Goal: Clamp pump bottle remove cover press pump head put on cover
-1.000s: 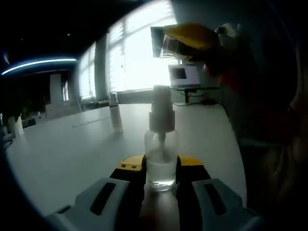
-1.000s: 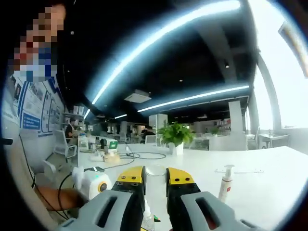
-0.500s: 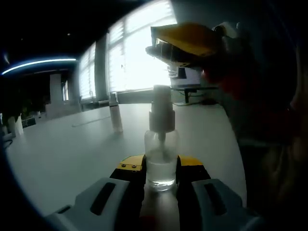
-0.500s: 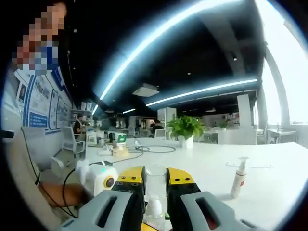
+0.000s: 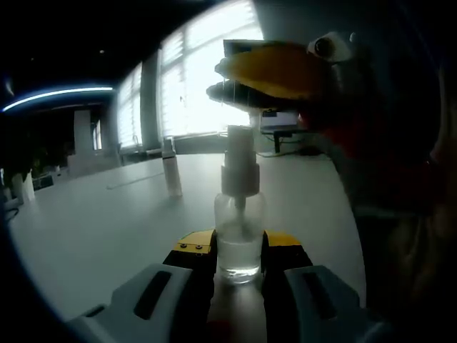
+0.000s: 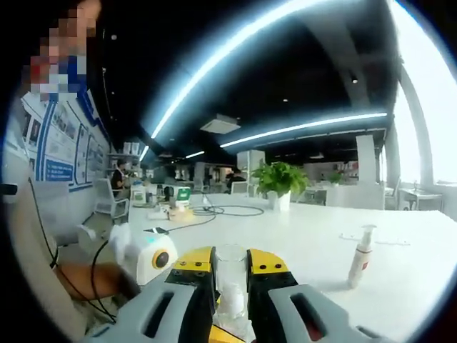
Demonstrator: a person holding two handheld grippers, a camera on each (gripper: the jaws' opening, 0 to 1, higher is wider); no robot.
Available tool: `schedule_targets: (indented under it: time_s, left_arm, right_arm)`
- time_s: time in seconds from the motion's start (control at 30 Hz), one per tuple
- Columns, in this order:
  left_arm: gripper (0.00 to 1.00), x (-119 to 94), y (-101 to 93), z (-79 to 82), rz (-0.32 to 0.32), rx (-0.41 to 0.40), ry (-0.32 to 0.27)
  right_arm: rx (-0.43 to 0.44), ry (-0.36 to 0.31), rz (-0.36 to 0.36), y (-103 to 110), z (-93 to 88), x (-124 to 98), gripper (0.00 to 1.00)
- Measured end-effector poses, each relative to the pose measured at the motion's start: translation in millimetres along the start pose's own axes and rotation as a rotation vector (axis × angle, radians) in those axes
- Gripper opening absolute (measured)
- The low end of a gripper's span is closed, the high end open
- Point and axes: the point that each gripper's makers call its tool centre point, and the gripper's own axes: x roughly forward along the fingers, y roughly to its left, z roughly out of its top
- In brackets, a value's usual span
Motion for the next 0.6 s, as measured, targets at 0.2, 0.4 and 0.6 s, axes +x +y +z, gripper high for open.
schedule_targets:
  time_s: [0.2, 0.4, 0.6]
  left_arm:
    - [0.15, 0.1, -0.2, 0.2, 0.0, 0.001, 0.0]
    - [0.15, 0.4, -0.4, -0.1, 0.001, 0.002, 0.001]
    - [0.15, 0.1, 0.7, -0.6, 0.001, 0.001, 0.002]
  right_arm:
    - [0.022, 0.04, -0.004, -1.6, -10.4, 3.7, 0.12]
    - [0.035, 0.051, -0.001, -1.7, -17.5, 5.0, 0.12]
    - [0.027, 0.075, -0.008, -1.8, -22.5, 6.6, 0.12]
